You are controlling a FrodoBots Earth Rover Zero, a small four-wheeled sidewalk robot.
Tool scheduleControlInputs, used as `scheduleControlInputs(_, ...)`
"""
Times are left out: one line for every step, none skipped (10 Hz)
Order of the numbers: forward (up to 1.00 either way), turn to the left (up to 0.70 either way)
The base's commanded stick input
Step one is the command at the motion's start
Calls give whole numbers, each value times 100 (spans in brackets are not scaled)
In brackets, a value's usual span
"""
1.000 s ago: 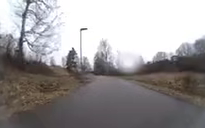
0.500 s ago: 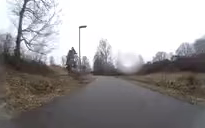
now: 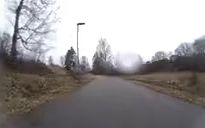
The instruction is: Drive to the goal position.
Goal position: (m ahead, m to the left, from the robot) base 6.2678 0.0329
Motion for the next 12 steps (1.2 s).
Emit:
scheduleControlInputs(70, 0)
scheduleControlInputs(70, 0)
scheduleControlInputs(70, 0)
scheduleControlInputs(70, 0)
scheduleControlInputs(70, 0)
scheduleControlInputs(70, 0)
scheduleControlInputs(70, 0)
scheduleControlInputs(70, 0)
scheduleControlInputs(70, 0)
scheduleControlInputs(70, 0)
scheduleControlInputs(70, 0)
scheduleControlInputs(70, 0)
